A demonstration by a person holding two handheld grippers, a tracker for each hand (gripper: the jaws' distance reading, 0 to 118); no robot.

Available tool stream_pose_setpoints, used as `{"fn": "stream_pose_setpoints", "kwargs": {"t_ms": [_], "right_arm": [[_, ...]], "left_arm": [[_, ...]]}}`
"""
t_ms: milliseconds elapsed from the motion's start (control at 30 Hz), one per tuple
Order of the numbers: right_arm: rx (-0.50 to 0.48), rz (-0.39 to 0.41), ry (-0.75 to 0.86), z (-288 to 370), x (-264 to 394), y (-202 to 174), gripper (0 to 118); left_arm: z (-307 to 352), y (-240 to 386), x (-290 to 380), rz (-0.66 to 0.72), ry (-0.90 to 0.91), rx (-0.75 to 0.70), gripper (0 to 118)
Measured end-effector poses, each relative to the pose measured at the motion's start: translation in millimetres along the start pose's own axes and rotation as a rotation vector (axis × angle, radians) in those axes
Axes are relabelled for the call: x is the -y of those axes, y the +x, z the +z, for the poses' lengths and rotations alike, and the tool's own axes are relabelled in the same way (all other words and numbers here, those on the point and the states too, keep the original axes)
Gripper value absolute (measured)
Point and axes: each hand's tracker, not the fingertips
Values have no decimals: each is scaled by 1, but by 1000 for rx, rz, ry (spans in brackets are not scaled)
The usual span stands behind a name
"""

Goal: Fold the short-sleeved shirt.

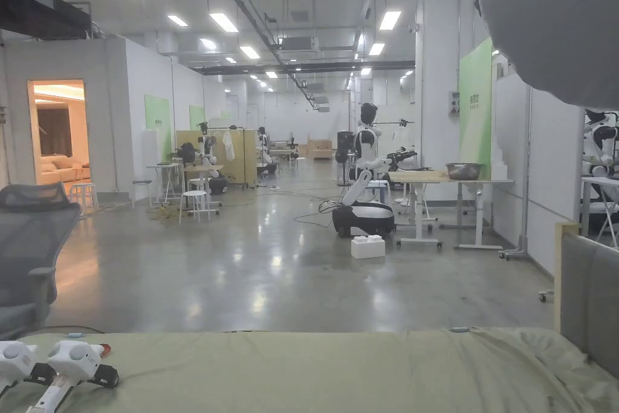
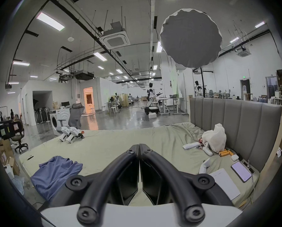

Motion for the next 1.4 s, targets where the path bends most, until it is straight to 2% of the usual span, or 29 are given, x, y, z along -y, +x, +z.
{"fn": "stream_pose_setpoints", "kwargs": {"t_ms": [200, 700, 1000, 1100, 1200, 1267, 1333, 1400], "right_arm": [[-5, -11, 2, 1, 0, 2, 0], [-15, 21, 16, 4, -7, -4, 0], [-19, -1, 6, 4, -5, -2, 0], [-24, -8, -11, 3, 0, -2, 0], [-35, -10, -35, -1, 7, -1, 0], [-39, -13, -56, -4, 12, -1, 0], [-53, -28, -79, -8, 17, -1, 0], [-63, -36, -101, -13, 24, -1, 0]], "left_arm": [[0, 2, -1, -14, -6, 3, 0], [0, 2, -6, -1, 1, 11, 0], [-1, -3, -6, 10, -7, 2, 0], [-3, -16, 1, 69, -38, 10, 0], [-6, -31, 13, 66, -103, -34, 0], [-7, -43, 20, 64, -143, -54, 7], [-9, -59, 29, 93, -181, -67, 26], [-16, -74, 39, 112, -242, -87, 53]]}}
